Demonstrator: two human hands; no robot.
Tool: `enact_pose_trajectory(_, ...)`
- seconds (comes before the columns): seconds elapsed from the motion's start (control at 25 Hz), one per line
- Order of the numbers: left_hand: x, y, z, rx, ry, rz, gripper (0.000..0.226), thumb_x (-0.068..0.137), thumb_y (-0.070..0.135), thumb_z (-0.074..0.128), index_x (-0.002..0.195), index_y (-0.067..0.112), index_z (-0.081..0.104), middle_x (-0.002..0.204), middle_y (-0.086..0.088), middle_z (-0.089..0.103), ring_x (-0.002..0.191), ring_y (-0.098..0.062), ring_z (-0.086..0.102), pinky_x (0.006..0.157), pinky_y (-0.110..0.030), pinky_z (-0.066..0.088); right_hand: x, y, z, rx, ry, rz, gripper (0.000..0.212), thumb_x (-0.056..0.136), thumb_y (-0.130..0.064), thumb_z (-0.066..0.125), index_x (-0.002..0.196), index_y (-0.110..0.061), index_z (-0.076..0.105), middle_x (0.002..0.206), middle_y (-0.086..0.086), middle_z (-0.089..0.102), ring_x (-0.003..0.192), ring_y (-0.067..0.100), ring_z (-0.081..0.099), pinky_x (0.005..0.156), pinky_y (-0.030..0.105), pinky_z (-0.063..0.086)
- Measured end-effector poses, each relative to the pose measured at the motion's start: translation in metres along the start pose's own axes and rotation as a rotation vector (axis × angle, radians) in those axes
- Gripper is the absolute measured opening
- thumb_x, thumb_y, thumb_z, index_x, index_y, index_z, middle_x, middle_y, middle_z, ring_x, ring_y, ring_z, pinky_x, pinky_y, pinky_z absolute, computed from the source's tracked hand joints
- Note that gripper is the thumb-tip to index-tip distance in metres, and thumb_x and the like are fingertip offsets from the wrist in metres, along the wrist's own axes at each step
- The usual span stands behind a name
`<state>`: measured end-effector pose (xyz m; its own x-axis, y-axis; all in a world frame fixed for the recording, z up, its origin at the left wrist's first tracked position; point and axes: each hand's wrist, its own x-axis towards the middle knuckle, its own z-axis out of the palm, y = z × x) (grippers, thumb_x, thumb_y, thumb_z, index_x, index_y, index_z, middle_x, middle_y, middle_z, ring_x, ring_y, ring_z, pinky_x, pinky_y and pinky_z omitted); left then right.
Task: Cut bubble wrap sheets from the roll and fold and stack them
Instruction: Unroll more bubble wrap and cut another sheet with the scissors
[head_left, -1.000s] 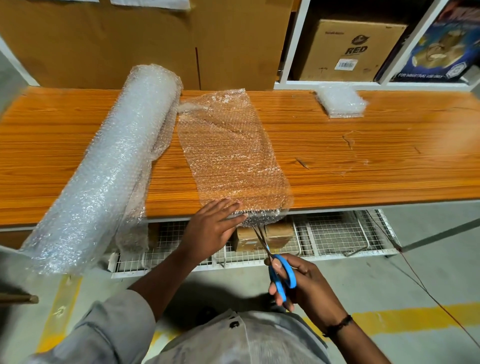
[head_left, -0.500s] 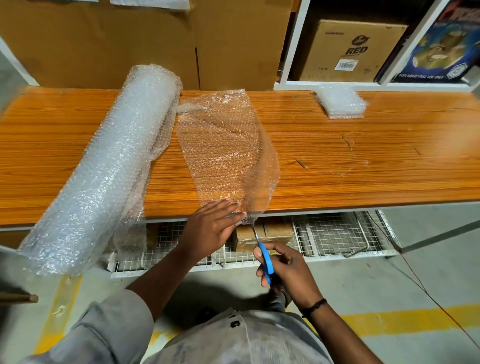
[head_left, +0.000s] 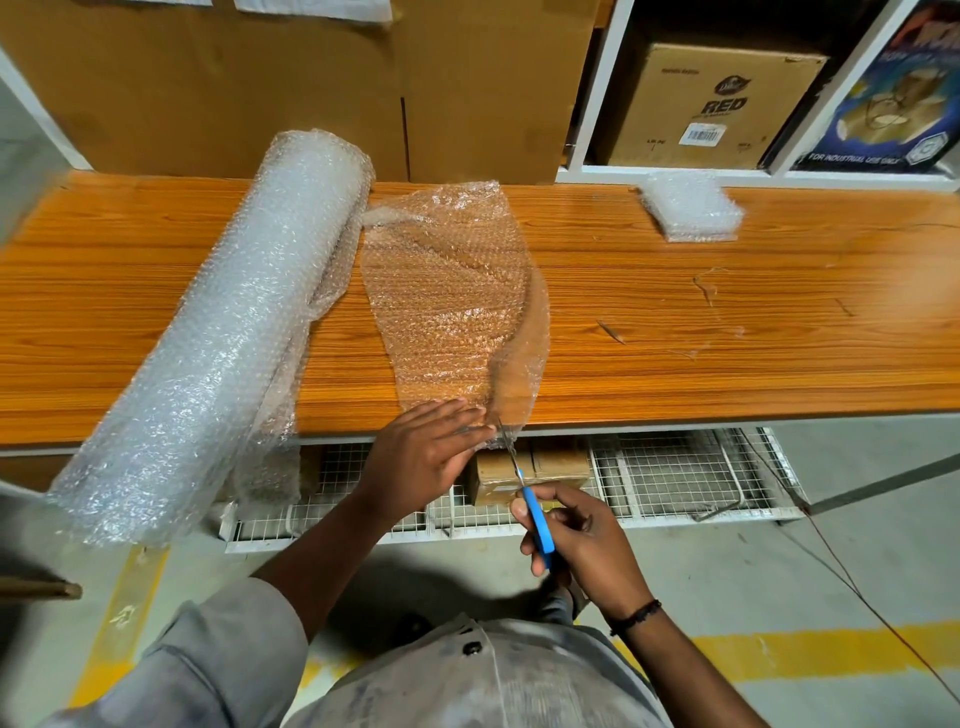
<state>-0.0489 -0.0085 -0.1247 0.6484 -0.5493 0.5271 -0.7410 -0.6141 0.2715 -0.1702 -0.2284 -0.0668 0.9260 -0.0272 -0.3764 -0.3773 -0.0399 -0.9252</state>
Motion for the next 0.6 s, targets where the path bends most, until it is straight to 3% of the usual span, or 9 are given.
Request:
enact_pose_trajectory(0.16, 0.001, 0.001, -0.002, 0.003, 0.005, 0.009, 0.031, 0.097, 0.027, 0.060, 0.124, 0.025, 0.074, 0.131, 0.001, 0.070, 0.126, -0.019, 0.064, 0.107, -0.037, 0.049, 0.002, -0.005, 0.001, -0.001, 0.000, -0.009, 0.043, 0.074, -0.048, 0.090, 0.104, -0.021, 0.077, 0.075, 0.028, 0.070, 0.050, 0.024, 0.064, 0.049, 0.028, 0.034)
enact_pose_trajectory(0.36, 0.000, 0.001, -0.002, 0.004, -0.015, 0.004, 0.031, 0.097, 0.027, 0.060, 0.125, 0.025, 0.074, 0.132, 0.001, 0.069, 0.128, -0.018, 0.063, 0.107, -0.038, 0.049, 0.012, 0.000, 0.007, 0.015, 0.002, 0.004, 0.053, 0.065, -0.058, 0.087, 0.103, -0.022, 0.078, 0.077, 0.034, 0.067, 0.050, 0.024, 0.063, 0.045, 0.023, 0.031)
enact_pose_trajectory(0.6, -0.001, 0.002, -0.003, -0.017, -0.029, -0.013, 0.032, 0.097, 0.026, 0.058, 0.126, 0.026, 0.074, 0.133, 0.002, 0.069, 0.128, -0.018, 0.062, 0.108, -0.040, 0.049, 0.014, 0.006, 0.006, 0.044, 0.016, -0.011, 0.044, 0.074, -0.041, 0.091, 0.104, -0.012, 0.078, 0.067, 0.029, 0.063, 0.044, 0.019, 0.059, 0.042, 0.020, 0.029)
